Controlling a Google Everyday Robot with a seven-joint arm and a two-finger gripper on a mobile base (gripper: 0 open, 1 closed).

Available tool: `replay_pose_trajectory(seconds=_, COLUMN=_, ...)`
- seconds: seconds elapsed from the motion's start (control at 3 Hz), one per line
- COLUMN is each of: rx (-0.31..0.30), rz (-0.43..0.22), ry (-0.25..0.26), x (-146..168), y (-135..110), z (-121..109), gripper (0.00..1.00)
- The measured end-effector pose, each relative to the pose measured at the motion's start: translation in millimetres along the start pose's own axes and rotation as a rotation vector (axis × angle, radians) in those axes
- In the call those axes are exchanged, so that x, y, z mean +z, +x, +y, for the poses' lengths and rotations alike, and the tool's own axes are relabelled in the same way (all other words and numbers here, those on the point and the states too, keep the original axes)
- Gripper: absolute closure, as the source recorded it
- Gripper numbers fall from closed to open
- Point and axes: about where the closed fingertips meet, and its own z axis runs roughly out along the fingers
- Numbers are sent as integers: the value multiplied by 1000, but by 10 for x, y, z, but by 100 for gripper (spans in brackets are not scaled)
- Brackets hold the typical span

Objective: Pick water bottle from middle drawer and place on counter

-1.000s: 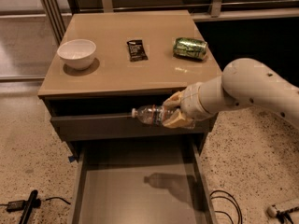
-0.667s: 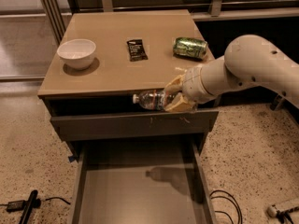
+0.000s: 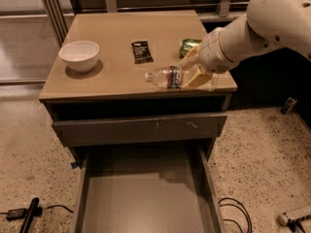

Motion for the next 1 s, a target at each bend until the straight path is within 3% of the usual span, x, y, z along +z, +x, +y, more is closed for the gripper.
replay_pose_trajectory(seconds=0.33, rx=-37, rz=43, ry=22, x=-250, y=-137, z=-133, gripper=100)
replay_pose_trajectory(seconds=0.67, rx=-37, rz=42, ry=20, x=-244, y=-140, z=-130, gripper=100)
replay_pose_trajectory(seconds=1.0, rx=-71, rz=53, ry=-5, x=14, y=-187, z=-333, gripper=100)
